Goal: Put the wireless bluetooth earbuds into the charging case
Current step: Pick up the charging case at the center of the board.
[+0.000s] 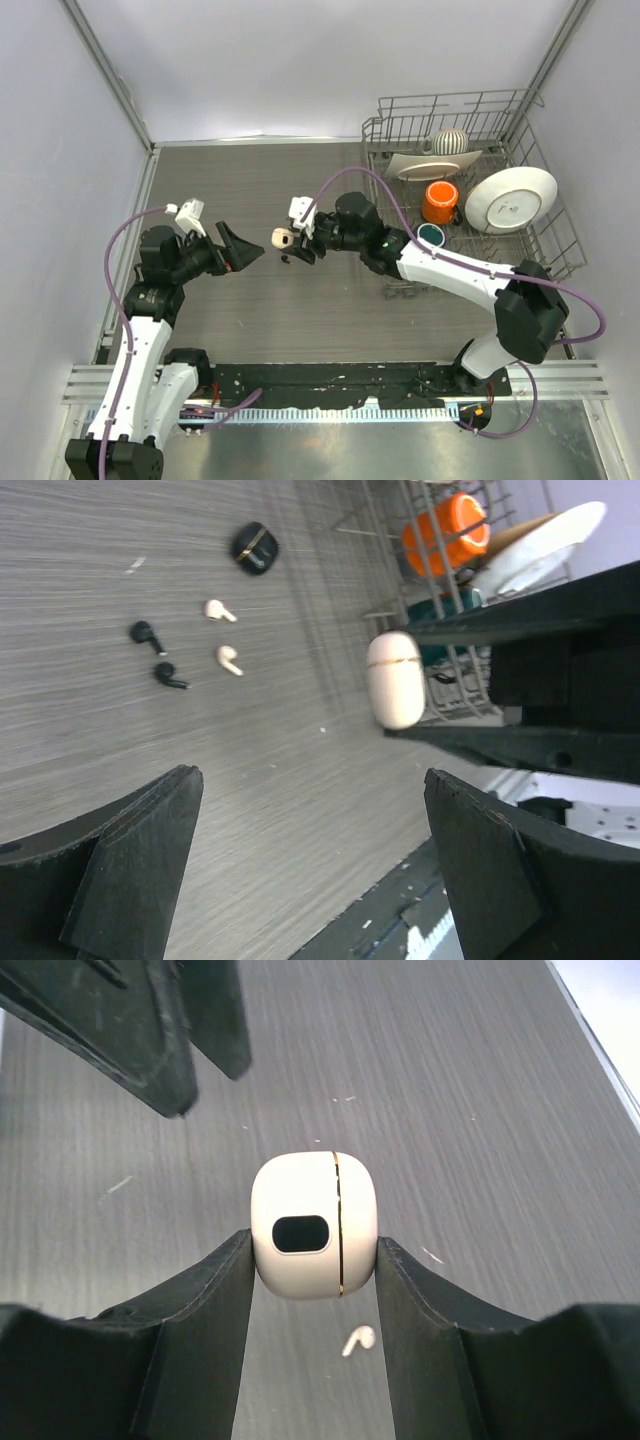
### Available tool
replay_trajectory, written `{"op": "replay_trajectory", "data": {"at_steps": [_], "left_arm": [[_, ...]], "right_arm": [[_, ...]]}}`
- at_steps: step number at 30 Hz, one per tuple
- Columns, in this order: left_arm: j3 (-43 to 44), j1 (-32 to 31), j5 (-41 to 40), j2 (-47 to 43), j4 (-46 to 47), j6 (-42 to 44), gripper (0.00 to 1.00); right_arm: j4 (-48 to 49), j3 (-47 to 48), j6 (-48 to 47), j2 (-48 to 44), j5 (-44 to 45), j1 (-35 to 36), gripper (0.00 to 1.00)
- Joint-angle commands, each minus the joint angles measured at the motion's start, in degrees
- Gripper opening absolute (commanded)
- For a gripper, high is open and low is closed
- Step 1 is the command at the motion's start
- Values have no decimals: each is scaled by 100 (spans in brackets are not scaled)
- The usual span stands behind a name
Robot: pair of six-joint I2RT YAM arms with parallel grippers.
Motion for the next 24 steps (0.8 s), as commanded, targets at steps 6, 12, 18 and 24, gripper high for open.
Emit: {"op": "replay_trajectory", "data": {"at_steps": [6, 12, 18, 24], "left_arm": [[-400, -6, 1039, -276, 1733, -1105, 95], [-488, -147, 1179, -83, 1954, -1255, 89], [-400, -322, 1092, 145, 1963, -1264, 88], [-76, -525, 916, 471, 1884, -1238, 84]], "right_arm": [[627, -214, 490, -457, 338, 321, 1], [671, -293, 543, -572, 285, 356, 1], [698, -346, 561, -686, 188, 400, 1], [610, -302, 508, -721, 127, 461, 1]]}}
